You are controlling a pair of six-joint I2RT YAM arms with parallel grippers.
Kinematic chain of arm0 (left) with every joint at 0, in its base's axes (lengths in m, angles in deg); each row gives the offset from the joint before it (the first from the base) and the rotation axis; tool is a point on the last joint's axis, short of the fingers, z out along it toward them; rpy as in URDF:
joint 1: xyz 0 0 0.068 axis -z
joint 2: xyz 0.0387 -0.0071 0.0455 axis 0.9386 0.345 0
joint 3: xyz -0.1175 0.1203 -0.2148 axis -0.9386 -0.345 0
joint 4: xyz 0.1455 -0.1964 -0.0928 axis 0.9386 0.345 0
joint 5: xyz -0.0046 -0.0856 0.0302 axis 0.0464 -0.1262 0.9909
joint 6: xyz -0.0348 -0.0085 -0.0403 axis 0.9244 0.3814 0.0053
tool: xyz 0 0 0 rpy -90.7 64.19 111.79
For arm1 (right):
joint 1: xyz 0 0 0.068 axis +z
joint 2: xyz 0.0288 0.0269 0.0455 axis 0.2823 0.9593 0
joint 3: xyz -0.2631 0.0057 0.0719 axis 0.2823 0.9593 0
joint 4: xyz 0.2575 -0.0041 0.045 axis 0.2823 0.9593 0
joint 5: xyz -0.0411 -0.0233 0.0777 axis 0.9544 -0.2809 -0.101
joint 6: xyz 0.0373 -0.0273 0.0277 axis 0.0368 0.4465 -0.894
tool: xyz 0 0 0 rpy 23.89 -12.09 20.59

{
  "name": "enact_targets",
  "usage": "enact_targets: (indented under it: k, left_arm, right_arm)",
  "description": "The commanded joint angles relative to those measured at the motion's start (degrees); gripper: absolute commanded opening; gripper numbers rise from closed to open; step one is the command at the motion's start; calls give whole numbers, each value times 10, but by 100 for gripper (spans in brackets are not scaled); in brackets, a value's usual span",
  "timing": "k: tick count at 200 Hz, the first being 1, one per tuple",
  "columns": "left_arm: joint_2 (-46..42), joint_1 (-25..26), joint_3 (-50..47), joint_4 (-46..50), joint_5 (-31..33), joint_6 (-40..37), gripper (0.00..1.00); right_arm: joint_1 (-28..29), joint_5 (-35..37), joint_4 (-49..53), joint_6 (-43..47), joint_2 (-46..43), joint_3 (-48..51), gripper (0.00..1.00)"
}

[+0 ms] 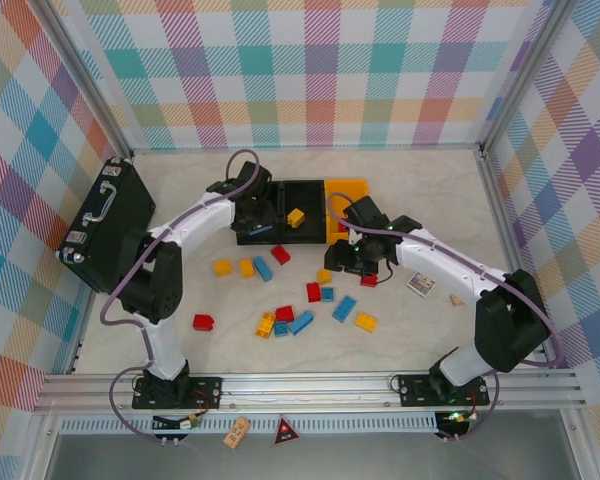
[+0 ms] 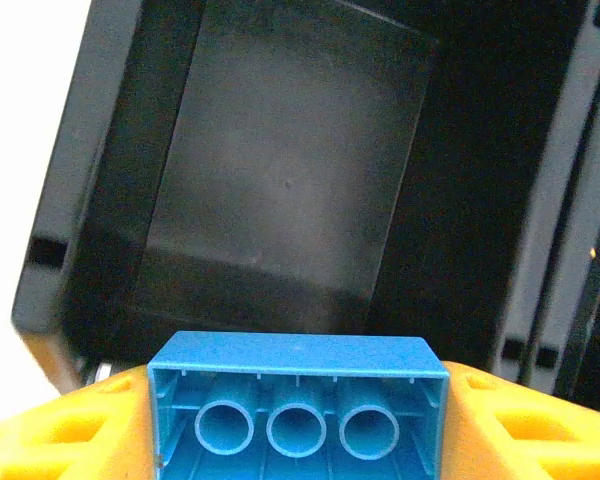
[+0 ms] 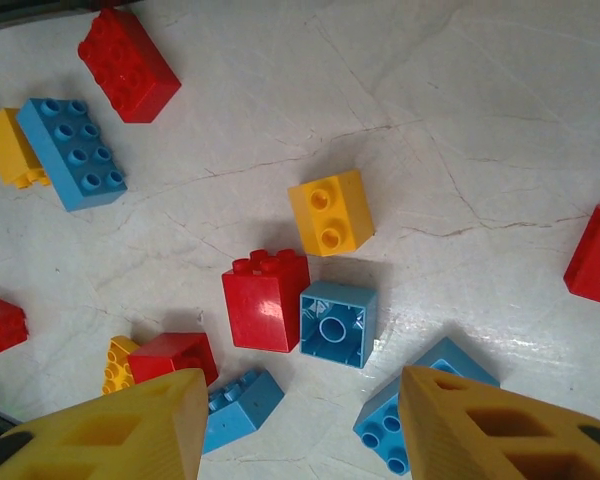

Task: Sort the legos into containers by color
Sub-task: Place the lego in the container.

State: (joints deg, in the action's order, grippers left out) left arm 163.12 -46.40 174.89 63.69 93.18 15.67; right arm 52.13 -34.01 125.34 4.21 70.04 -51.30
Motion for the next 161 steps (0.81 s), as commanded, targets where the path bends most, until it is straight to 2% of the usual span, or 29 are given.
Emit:
enact_targets:
  k: [1,39,62,91,161]
  left_arm:
    - [22,-9,38,23,3,-11,57]
    - [40,-11,53,21,5,-15,60]
    - [42,-12,57,23,1,-16,70]
    - [29,-11,51,18,-1,-17,75]
    - [-24,-8,17,1,-25,-18,75]
  right_arm:
    - [5,8,-2,-9,-14,8,53]
    - [5,14,-1,-11,-16,11,53]
    - [5,14,-1,-9,-11,9,53]
    - [5,15,-1,-7,-7,5,53]
    - [5,12,-6,-6,4,0,53]
